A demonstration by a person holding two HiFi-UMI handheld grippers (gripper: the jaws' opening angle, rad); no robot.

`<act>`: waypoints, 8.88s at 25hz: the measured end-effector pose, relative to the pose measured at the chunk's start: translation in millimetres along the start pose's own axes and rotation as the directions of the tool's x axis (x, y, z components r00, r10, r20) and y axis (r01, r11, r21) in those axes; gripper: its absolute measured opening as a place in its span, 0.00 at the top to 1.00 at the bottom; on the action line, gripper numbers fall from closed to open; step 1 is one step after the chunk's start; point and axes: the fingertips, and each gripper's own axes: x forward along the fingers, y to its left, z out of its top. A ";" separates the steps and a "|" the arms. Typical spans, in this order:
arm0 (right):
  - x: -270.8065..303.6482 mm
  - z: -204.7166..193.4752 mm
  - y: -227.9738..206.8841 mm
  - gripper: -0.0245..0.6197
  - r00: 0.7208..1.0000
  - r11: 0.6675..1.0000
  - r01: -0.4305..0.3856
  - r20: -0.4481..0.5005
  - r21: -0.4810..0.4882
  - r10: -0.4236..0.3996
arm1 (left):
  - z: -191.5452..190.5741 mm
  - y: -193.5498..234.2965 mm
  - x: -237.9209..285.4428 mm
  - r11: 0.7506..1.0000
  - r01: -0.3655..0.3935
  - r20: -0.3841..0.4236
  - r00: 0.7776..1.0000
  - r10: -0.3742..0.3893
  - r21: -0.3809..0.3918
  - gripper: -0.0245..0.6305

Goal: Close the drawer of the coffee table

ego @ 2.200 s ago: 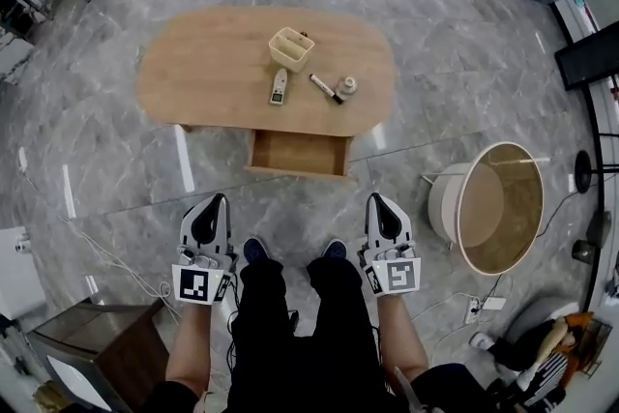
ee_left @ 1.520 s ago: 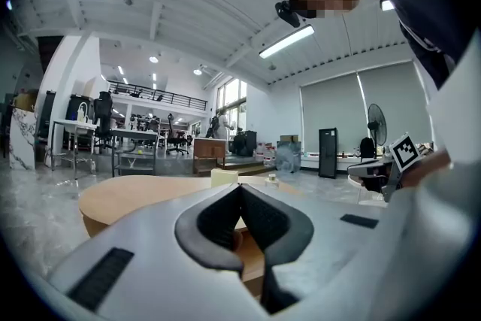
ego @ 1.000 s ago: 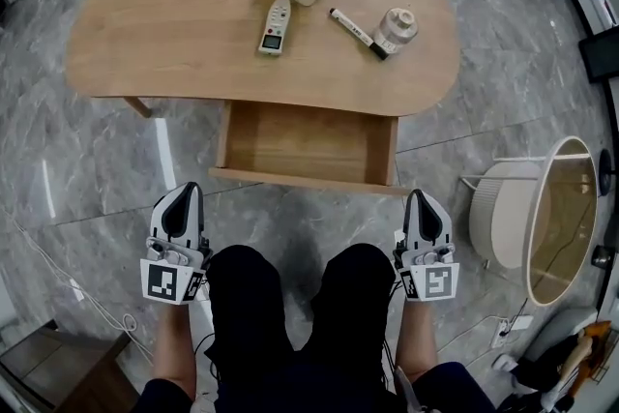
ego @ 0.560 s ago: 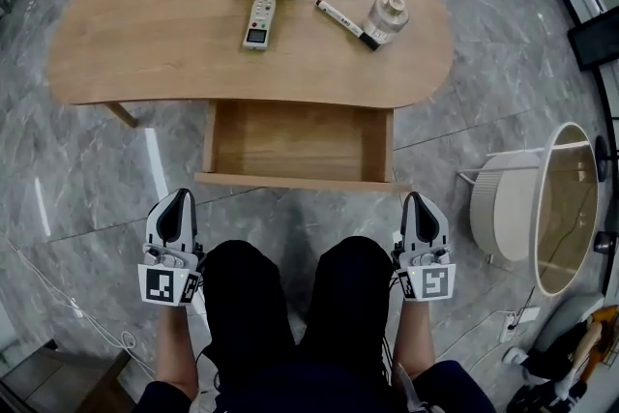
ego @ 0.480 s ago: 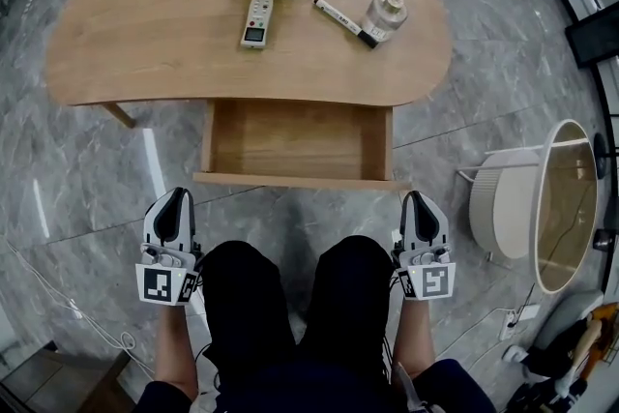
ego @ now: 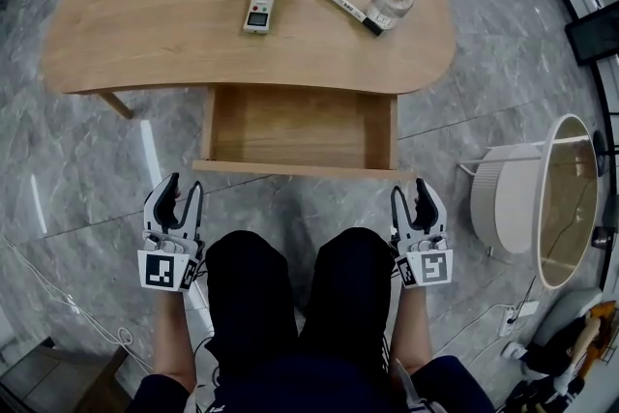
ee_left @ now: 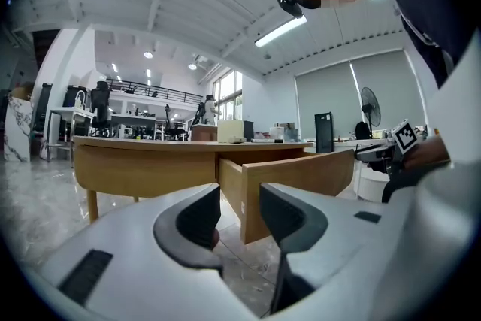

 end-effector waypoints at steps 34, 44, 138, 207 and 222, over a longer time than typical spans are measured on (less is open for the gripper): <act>14.4 1.2 -1.2 0.64 0.999 0.999 0.016 0.038 -0.032 -0.015 | -6.0 1.5 24.7 1.000 0.020 0.046 0.999 -0.020 -0.004 0.71; 24.8 4.3 -10.3 0.64 0.999 0.997 0.034 0.033 -0.066 -0.032 | -6.5 -1.9 29.9 1.000 0.022 0.055 0.998 -0.021 -0.020 0.71; 148.0 21.1 -72.8 0.56 0.988 0.986 0.148 0.024 0.071 -0.150 | 10.7 68.4 153.2 0.977 -0.203 0.023 0.979 0.205 -0.058 0.51; 24.3 45.5 8.7 0.58 1.000 0.988 -0.004 0.031 0.154 -0.001 | 31.2 -8.8 37.5 0.984 -0.086 0.000 0.996 0.087 -0.154 0.58; 3.1 44.7 13.3 0.92 0.999 0.983 0.040 0.005 0.178 -0.042 | 38.1 -27.8 15.3 0.985 -0.129 -0.025 0.992 0.127 -0.113 0.92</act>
